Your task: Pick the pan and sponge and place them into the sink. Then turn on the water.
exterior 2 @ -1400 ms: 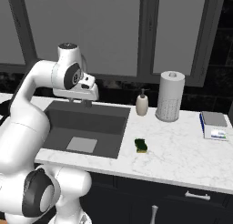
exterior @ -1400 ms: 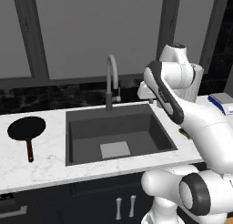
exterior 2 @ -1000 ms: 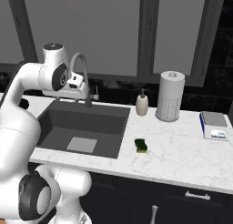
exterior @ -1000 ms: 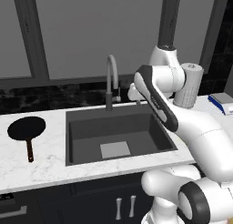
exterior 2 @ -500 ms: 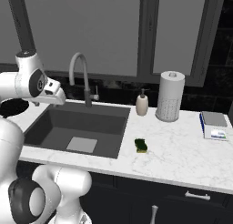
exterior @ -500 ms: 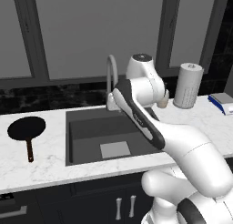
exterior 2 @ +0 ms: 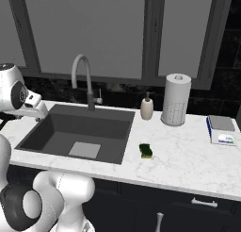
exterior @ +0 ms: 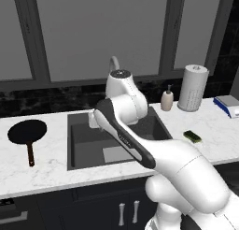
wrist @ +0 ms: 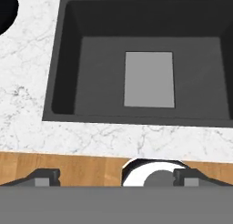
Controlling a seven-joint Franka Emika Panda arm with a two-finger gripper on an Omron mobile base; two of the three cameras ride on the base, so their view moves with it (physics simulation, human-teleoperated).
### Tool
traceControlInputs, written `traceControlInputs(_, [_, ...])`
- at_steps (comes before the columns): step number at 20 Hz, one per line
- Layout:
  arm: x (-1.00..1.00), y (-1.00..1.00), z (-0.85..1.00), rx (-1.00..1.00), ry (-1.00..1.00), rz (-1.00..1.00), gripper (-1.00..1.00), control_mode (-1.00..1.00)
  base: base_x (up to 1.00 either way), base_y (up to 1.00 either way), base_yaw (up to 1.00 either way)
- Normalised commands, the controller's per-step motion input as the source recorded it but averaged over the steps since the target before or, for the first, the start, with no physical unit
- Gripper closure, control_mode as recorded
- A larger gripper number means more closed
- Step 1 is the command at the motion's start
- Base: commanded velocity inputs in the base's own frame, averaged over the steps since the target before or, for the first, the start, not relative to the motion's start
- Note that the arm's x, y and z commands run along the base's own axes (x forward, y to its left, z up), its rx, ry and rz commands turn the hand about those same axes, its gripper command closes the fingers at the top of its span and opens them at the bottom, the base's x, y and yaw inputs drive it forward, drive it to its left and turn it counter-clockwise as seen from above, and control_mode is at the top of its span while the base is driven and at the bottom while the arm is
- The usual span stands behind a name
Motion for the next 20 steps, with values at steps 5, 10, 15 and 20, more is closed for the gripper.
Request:
traceControlInputs(5, [-0.12, 0.78, -0.33, 0.00, 0.06, 0.00, -1.00, -1.00, 0.00, 0.00, 0.00])
traceControlInputs(10, [-0.01, 0.84, -0.37, 0.00, 0.09, 0.00, -1.00, -1.00, 0.00, 0.00, 0.00])
traceControlInputs(15, [0.00, 0.81, -0.30, 0.00, 0.07, 0.00, -1.00, -1.00, 0.00, 0.00, 0.00])
traceControlInputs(20, [0.08, 0.70, -0.24, 0.00, 0.07, 0.00, -1.00, -1.00, 0.00, 0.00, 0.00])
